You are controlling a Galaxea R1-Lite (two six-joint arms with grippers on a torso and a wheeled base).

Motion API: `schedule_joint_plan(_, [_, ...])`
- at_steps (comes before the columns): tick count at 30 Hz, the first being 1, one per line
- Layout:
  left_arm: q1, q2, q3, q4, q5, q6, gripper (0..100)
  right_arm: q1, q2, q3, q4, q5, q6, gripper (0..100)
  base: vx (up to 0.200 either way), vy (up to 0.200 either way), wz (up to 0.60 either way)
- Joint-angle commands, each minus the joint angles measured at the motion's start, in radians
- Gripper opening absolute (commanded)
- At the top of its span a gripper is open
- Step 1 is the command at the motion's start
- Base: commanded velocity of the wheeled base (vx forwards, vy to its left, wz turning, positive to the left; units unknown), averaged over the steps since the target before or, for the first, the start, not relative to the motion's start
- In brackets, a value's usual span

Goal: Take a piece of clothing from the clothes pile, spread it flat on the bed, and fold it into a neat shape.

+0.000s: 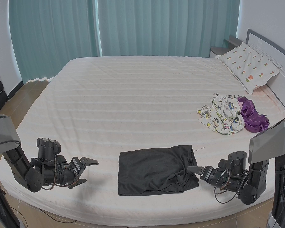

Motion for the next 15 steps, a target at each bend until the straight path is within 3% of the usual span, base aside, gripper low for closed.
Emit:
schedule_joint_plan(1, [-0.002,0.026,0.017,-0.022,0.003,-0.001,100,0.063,0.034,-0.041,-0.009,-0.021,0.007,100,0.000,0.000,0.00])
schedule_joint_plan(8, [-0.004,0.030,0.016,-0.023,0.009,0.001,100,0.129,0.065,-0.099,0.008,-0.039,0.003,100,0.000,0.000,0.00])
schedule_joint_plan(15, [-0.004,0.033,0.011,-0.023,0.009,0.001,100,0.126,0.076,-0.106,0.028,-0.045,0.000,100,0.000,0.000,0.00])
